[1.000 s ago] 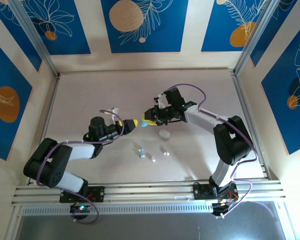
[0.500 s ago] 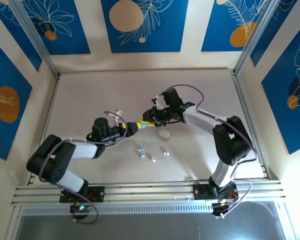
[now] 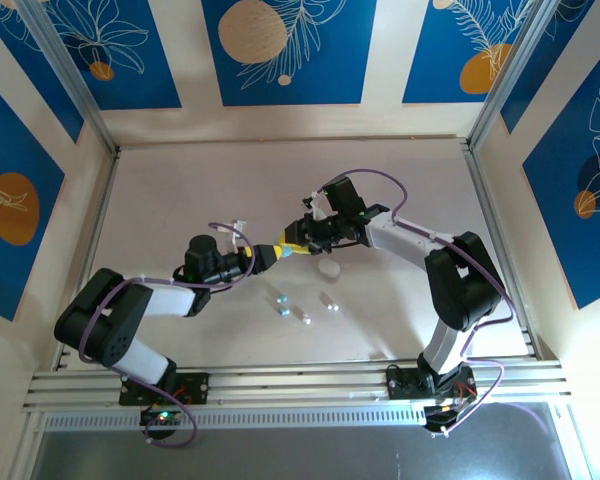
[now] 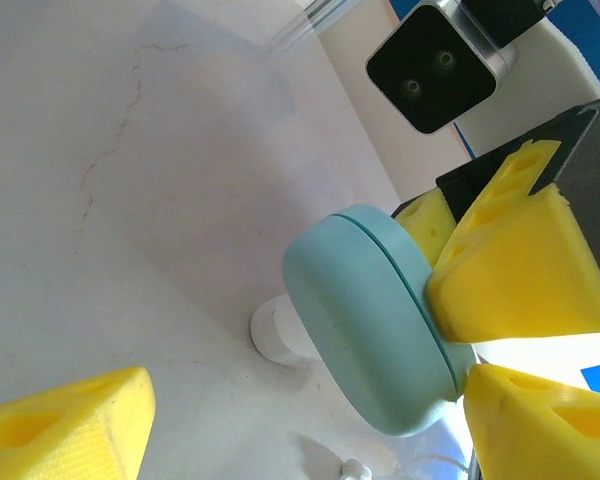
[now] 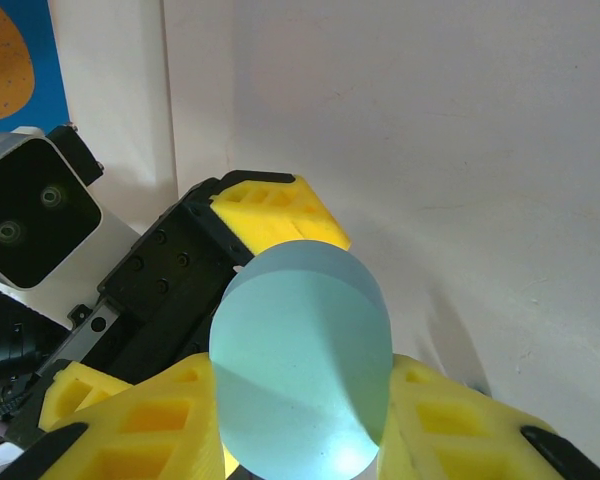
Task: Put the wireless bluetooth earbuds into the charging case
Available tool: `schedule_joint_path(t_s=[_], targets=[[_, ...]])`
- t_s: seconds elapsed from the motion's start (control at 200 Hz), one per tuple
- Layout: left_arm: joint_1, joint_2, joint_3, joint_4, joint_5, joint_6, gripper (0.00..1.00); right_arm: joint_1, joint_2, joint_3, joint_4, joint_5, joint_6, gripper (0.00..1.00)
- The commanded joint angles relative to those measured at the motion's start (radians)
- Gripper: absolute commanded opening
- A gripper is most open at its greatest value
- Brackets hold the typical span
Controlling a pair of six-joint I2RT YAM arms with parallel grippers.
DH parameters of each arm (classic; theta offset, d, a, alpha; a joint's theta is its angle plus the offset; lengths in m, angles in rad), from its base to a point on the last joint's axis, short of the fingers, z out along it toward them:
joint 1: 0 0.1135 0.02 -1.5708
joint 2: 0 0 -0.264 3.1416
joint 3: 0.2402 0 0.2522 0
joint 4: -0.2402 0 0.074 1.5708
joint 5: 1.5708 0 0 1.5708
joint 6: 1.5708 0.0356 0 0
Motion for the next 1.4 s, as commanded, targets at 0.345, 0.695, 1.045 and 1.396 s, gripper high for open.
schedule_joint_path(t_s=[0.345,0.695,1.045,1.396], targets=[[0.028,-0.018,0.002,-0.053,-0.056,0.027,0.8,0.01,-0.041,0.016,-0.014,-0.04,-0.005,0.32],[0.038,-0.011,0.007,-0.082,-0.063,0.025,0.8,0.02,-0.043,0.019,-0.012,-0.047,-0.003,0.31],[0.047,-0.004,0.038,-0.208,-0.105,0.05,0.66,0.025,-0.033,-0.007,0.022,-0.047,0.014,0.31],[0.047,-0.017,0.048,-0.236,-0.097,0.063,0.53,0.023,0.029,-0.022,0.073,-0.055,0.035,0.31]])
